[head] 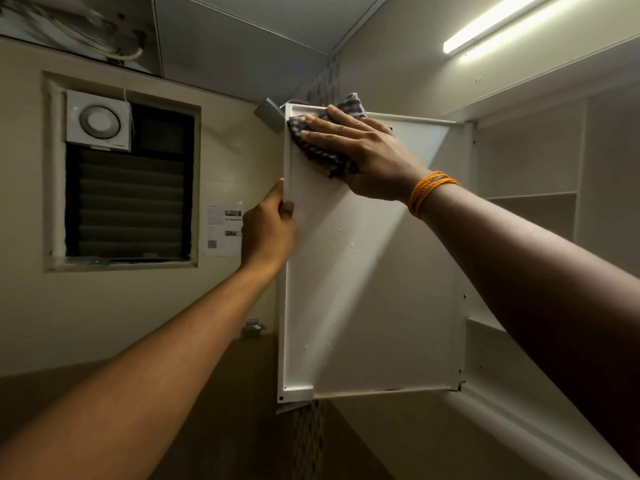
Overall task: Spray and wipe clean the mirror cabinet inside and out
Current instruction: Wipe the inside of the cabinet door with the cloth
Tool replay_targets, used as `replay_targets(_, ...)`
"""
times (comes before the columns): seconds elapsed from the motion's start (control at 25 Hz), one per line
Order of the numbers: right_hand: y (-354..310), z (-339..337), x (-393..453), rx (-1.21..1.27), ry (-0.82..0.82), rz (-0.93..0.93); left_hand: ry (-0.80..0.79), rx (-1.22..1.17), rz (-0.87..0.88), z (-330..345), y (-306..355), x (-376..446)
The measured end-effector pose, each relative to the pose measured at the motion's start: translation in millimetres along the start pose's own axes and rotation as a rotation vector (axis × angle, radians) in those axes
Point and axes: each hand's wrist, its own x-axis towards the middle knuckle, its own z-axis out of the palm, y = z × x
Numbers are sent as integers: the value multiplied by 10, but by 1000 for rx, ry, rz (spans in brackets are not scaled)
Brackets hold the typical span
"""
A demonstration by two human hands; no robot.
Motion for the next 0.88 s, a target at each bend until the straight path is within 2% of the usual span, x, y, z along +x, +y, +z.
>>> replay_targets(0.12,270,112,-326,-36,108,65,3,0,18,18,-38,18)
replay_targets(0.28,566,247,-724,-87,199,275,-6,11,22,30,-79,37)
replay_targets(0.36,682,335,-874,-199,290,284,-8,2,28,33,-92,27)
replay_targets(0.44,742,360,-985,-230,292,334,-6,-9,31,37,-94,8)
replay_targets(0.56,547,399,-1030,-146,247,605,-15,-18,26,22,-82,-30)
replay_targets(0.68,141,596,-1052,-111,310,917,-70,0,-23,-17,-57,-71)
replay_targets(0.88,-408,828,-928,33,363,1236,-137,-42,-94,-76,-48,-86)
